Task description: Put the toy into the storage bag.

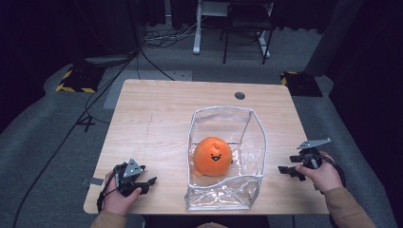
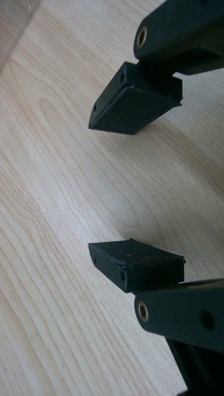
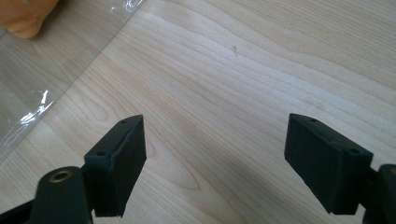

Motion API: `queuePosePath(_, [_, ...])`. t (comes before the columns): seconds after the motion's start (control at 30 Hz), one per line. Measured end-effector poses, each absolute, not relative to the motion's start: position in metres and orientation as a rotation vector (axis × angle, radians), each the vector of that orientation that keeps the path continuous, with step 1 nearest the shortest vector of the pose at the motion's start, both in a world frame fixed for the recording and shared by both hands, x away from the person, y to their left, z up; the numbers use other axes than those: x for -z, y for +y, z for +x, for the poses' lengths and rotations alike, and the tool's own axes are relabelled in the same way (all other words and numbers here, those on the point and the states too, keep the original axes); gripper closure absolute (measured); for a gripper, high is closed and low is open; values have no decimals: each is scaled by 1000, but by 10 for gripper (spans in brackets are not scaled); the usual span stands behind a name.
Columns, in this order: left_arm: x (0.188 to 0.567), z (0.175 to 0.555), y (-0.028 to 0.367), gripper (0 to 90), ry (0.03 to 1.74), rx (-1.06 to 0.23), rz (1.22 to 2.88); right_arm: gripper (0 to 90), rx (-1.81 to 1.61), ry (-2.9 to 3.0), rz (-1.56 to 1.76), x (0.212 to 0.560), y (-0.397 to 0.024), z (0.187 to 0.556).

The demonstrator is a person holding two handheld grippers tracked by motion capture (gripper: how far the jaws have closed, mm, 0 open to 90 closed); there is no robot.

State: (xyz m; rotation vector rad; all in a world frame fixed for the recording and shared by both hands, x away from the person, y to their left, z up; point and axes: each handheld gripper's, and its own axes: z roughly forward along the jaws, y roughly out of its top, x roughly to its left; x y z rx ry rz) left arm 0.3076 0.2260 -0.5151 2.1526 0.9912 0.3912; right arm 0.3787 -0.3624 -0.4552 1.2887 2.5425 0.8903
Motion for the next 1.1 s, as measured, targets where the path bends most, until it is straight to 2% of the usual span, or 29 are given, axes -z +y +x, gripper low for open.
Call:
queuePosePath(0.5, [515,308,226,356,992,-392,2152,208,-1031,2389,1260,490,-359,358])
queuePosePath(0.8, [515,308,226,356,991,-392,2152,163,-974,2327,1185,505,-355,354])
queuePosePath(0.9, [515,308,226,356,991,-392,2153,115,-995,2290,1171,510,-353,352])
queuePosePath(1.1, [515,308,226,356,991,-391,2153,107,-985,2290,1171,510,-352,352])
